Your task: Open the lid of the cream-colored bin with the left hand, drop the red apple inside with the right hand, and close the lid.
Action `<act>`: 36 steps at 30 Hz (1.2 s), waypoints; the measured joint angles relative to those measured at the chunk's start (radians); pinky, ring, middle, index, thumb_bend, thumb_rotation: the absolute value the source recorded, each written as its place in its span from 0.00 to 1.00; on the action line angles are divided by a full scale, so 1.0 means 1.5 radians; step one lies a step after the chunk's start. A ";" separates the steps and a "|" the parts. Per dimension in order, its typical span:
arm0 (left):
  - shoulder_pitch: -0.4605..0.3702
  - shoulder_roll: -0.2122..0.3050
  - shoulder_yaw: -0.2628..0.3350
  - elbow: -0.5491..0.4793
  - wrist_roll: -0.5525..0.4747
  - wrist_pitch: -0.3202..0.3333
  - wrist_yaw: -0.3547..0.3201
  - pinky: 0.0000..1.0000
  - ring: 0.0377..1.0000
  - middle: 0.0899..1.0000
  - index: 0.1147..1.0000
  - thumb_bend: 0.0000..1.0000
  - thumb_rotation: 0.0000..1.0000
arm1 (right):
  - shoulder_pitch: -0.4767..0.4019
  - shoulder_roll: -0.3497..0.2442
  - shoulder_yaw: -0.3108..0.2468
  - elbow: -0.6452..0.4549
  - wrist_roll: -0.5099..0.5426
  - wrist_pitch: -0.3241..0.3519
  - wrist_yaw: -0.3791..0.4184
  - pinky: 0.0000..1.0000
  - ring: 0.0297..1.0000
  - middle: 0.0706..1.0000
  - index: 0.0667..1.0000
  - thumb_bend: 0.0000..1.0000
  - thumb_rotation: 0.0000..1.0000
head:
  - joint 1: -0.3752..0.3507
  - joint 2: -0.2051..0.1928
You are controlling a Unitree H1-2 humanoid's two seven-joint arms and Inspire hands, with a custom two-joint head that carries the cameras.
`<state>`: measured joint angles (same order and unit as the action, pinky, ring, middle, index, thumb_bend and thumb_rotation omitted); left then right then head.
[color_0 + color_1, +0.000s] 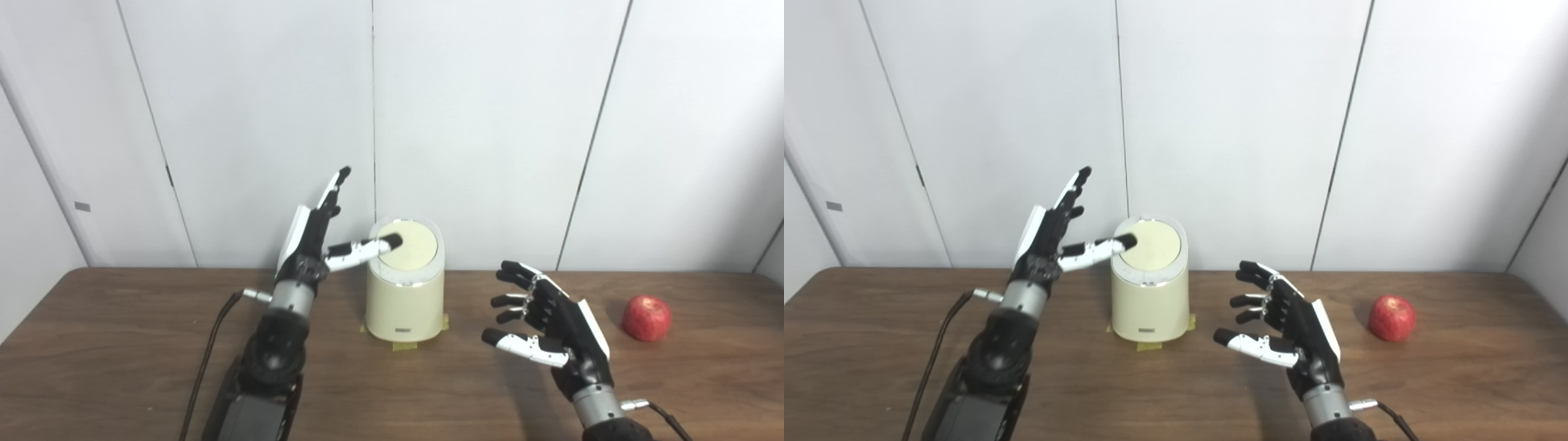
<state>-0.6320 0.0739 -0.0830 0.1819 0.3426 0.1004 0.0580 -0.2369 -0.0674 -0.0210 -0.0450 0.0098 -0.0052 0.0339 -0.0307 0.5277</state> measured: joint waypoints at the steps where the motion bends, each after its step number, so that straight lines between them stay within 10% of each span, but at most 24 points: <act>1: -0.007 0.000 -0.006 0.007 0.007 -0.001 0.004 0.93 1.00 1.00 1.00 0.97 0.35 | 0.000 0.000 0.000 0.000 0.000 0.000 0.000 0.51 0.61 0.77 0.75 0.84 0.16 | 0.000 0.000; 27: -0.071 0.014 -0.089 0.176 0.143 0.000 0.068 0.78 1.00 1.00 1.00 0.83 0.12 | 0.001 0.003 0.003 0.000 -0.002 0.001 -0.001 0.51 0.61 0.76 0.73 0.83 0.17 | -0.004 0.004; 36: -0.100 0.058 -0.207 0.188 0.317 0.045 0.106 0.82 0.97 1.00 1.00 0.89 0.01 | 0.001 0.009 0.004 -0.003 -0.015 0.001 -0.002 0.50 0.60 0.75 0.73 0.82 0.18 | -0.005 0.007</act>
<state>-0.7824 0.1606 -0.3934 0.4633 0.8185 0.1685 0.2164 -0.2360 -0.0543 -0.0149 -0.0487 -0.0128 -0.0041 0.0312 -0.0383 0.5384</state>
